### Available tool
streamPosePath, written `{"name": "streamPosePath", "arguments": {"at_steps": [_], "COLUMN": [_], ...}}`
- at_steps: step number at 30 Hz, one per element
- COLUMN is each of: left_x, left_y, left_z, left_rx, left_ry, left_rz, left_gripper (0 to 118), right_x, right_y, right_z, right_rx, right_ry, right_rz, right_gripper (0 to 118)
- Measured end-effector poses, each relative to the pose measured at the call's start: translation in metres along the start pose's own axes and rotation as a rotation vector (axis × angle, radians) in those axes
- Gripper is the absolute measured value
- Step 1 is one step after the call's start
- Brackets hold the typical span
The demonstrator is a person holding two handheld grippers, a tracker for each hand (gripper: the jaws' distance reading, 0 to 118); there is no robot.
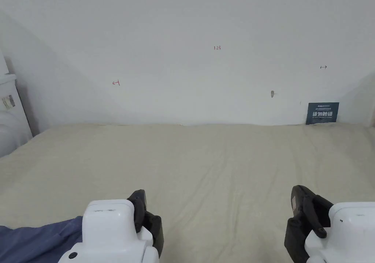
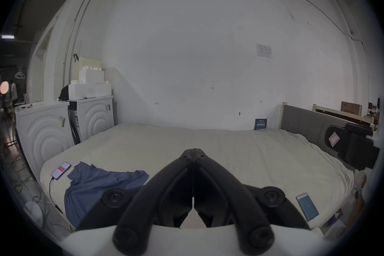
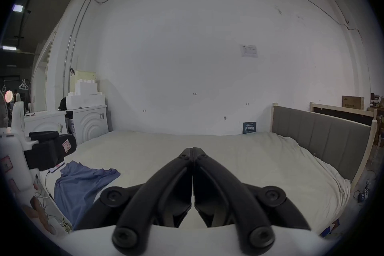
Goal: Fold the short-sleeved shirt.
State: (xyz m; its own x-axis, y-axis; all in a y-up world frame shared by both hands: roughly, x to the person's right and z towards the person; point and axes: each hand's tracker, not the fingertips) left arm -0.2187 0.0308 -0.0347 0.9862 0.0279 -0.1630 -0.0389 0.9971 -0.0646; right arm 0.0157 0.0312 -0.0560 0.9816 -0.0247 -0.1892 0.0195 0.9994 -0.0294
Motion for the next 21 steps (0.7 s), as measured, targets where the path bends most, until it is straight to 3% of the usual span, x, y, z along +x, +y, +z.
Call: {"name": "streamPosePath", "arguments": {"at_steps": [21], "left_x": [-0.005], "left_y": [0.010], "left_z": [-0.004], "left_rx": [0.004], "left_ry": [0.040], "left_rz": [-0.062], "left_gripper": [0], "right_x": [-0.013], "right_y": [0.003], "right_z": [-0.012], "right_rx": [-0.018], "right_ry": [0.083], "right_rz": [0.001], "right_gripper": [3]}}
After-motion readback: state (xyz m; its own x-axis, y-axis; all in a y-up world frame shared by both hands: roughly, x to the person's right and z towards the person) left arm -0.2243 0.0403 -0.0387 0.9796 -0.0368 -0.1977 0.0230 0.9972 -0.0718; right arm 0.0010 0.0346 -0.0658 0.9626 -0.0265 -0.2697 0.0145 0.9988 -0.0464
